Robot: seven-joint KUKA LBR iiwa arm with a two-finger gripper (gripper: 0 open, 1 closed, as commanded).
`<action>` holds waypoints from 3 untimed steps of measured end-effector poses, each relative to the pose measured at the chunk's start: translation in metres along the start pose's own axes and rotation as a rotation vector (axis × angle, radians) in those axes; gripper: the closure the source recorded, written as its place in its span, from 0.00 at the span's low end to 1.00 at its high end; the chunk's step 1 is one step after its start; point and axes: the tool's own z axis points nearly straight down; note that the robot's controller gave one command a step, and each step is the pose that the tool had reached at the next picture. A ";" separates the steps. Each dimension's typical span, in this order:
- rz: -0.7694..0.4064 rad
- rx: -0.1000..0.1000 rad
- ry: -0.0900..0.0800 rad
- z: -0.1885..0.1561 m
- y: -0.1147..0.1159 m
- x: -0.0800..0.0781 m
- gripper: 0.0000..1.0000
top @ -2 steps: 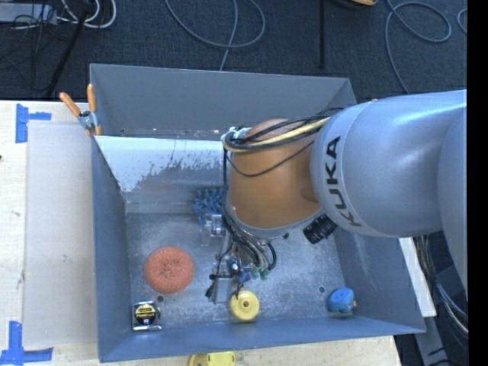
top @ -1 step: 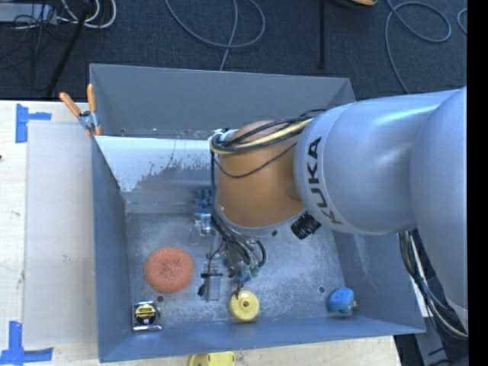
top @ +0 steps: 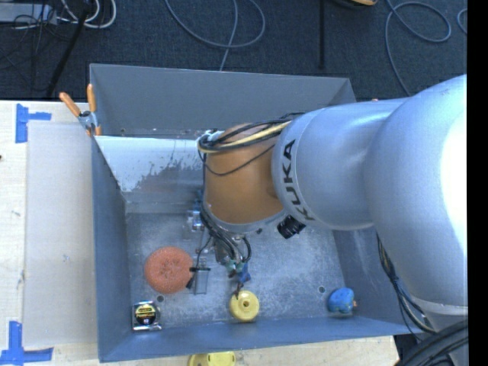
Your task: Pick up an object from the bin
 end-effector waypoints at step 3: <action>0.153 0.001 0.000 0.051 0.019 -0.006 1.00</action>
Offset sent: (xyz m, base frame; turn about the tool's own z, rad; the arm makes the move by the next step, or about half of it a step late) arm 0.0057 0.0193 -0.0500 0.1498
